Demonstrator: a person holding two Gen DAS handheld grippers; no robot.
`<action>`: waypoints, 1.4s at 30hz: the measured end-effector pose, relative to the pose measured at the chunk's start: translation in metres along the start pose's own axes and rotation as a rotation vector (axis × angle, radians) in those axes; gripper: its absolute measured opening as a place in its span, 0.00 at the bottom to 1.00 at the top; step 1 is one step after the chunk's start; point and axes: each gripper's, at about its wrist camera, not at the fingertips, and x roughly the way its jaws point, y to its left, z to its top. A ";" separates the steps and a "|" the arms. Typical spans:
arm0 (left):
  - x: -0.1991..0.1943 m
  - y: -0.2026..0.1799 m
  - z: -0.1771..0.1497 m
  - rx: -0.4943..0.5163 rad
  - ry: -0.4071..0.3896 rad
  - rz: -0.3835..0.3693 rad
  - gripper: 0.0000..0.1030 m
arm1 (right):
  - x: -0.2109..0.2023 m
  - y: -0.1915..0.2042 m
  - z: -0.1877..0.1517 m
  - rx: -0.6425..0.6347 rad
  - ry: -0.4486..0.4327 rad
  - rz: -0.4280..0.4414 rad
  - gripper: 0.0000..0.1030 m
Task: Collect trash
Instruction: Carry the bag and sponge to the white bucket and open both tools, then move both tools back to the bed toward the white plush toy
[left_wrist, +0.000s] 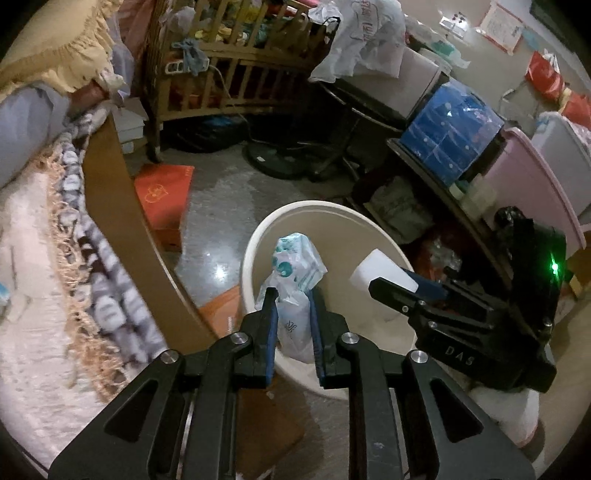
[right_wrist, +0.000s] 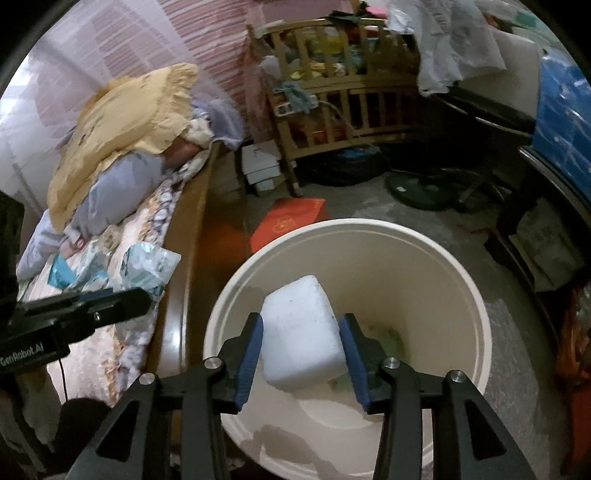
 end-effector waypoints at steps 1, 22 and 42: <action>0.003 0.000 0.001 -0.005 0.001 -0.005 0.31 | 0.002 -0.004 0.001 0.013 0.001 -0.001 0.42; -0.057 0.044 -0.019 -0.009 -0.106 0.236 0.52 | 0.020 0.041 -0.001 -0.036 0.039 0.051 0.59; -0.140 0.136 -0.065 -0.122 -0.187 0.510 0.52 | 0.044 0.206 0.000 -0.276 0.076 0.243 0.60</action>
